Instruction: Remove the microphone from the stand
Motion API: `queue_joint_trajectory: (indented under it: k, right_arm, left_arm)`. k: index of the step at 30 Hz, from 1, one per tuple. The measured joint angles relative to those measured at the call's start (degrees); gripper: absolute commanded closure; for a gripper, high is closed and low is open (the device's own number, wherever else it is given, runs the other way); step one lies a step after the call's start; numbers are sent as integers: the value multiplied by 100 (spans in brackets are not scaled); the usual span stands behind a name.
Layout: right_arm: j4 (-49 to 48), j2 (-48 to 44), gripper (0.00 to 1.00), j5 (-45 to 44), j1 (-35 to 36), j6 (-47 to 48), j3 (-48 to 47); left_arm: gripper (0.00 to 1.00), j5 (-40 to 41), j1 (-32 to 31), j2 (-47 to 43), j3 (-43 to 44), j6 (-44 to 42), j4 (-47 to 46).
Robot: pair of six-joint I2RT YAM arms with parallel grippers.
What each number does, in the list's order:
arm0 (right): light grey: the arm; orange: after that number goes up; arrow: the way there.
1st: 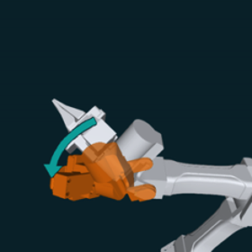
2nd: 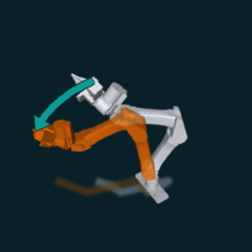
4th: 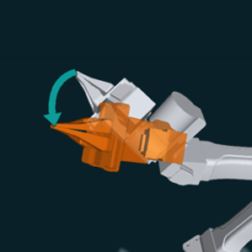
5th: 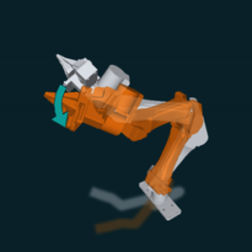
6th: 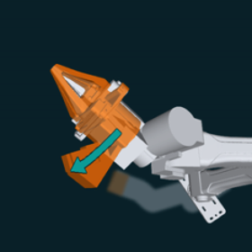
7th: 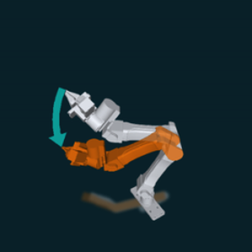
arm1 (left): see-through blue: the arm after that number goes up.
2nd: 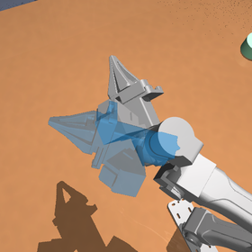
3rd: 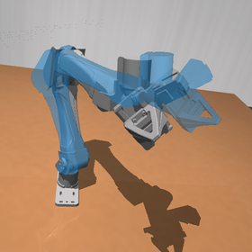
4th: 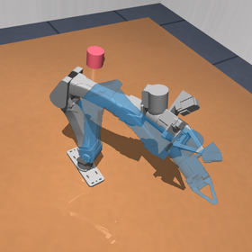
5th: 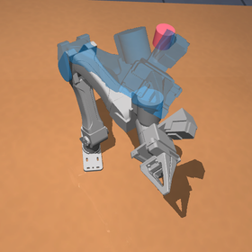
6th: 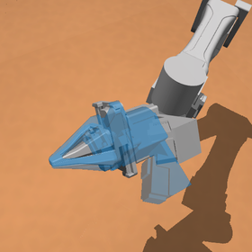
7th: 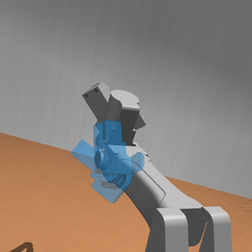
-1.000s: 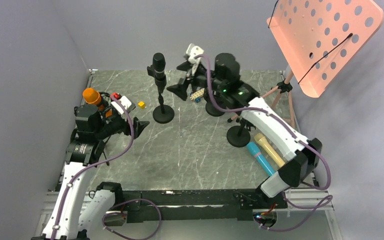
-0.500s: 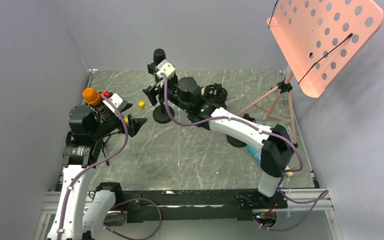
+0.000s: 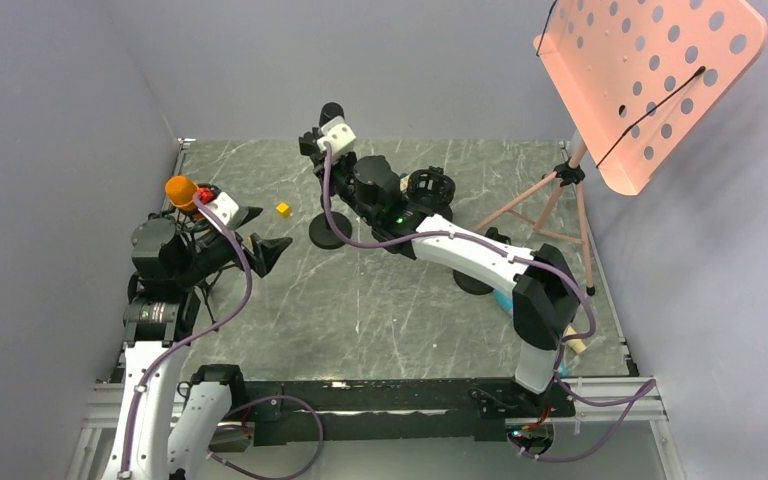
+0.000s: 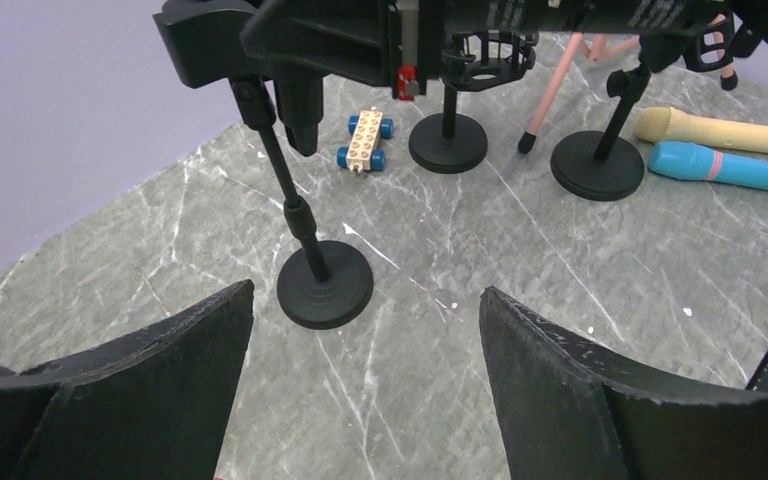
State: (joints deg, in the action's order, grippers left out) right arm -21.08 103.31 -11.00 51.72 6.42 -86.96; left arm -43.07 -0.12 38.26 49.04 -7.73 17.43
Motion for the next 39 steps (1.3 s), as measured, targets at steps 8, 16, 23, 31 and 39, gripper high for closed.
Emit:
queue_joint_trajectory:
  k: [8,16,23,31,39]
  right_arm:
    - [651,-662,100,723,-175,155,546]
    - [1290,-2465,17,2111,-680,197,1036]
    - [1158,-2144,6,2210,-645,313,986]
    - [896,-680,11,2022,-750,103,387]
    - [431,-260,48,2094,-872,79,-39]
  left_arm:
    - [16,-166,116,-55,-4,-13,35]
    - [16,-319,2,28,118,-494,485]
    - [16,-522,-269,240,518,-533,739]
    - [16,-531,-286,188,704,-769,1143]
    - [16,-509,-286,85,704,-787,1244]
